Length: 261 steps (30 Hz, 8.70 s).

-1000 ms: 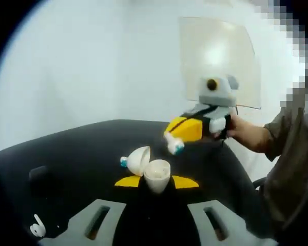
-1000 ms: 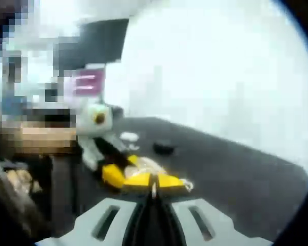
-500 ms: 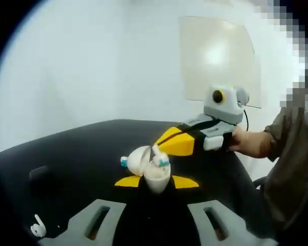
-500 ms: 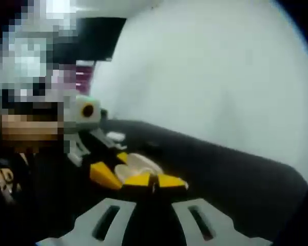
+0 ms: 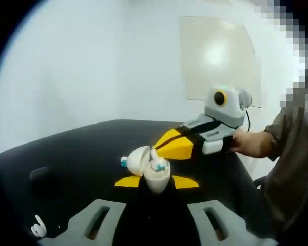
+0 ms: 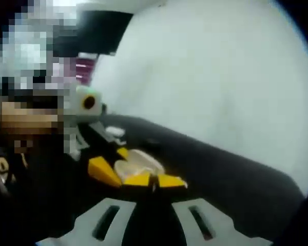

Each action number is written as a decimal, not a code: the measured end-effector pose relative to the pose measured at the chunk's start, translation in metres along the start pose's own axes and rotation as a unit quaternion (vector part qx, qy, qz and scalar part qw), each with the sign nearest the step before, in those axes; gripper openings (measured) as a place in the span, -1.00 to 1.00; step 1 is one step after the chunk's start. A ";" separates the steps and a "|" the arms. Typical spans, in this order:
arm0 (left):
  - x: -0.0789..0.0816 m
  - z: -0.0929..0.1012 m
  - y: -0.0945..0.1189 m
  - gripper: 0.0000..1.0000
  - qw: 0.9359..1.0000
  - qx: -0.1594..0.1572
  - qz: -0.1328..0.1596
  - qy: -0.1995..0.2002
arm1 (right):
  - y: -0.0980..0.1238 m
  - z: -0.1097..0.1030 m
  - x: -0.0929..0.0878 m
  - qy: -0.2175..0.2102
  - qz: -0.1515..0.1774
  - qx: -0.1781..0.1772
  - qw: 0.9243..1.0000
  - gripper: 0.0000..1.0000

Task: Pick up three earphones and place each one into its charging case using tactile feedback, ensure that each earphone is properly inserted and securely positioned inside the case.

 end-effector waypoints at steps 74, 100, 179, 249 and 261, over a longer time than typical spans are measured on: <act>-0.002 0.004 0.001 -0.64 1.000 -0.012 -0.007 -0.001 | -0.018 -0.002 -0.024 -0.052 -0.019 0.410 0.911 -0.56; 0.014 -0.038 0.011 -0.59 0.989 0.137 0.002 0.046 | 0.013 0.005 -0.030 -0.080 -0.026 0.467 0.880 -0.57; 0.026 -0.044 -0.042 -0.72 0.910 0.126 -0.392 -0.059 | 0.008 0.008 -0.034 -0.071 -0.020 0.457 0.887 -0.57; 0.041 0.058 0.045 -0.79 0.888 0.096 -0.406 -0.192 | 0.008 0.007 -0.035 -0.055 -0.019 0.454 0.889 -0.58; 0.017 0.045 0.063 -0.89 0.923 0.111 -0.368 -0.016 | 0.007 0.008 -0.036 -0.053 -0.017 0.454 0.889 -0.58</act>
Point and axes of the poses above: the point that each gripper's makers call its tool centre point, and the gripper's own axes: y roughly backward along the fingers, z roughly to its right, x roughly out of its top, the point moved 4 cm from there along y, roughly backward along the fingers, and after that the axes turned 4 degrees about z, right-handed, at the moved point
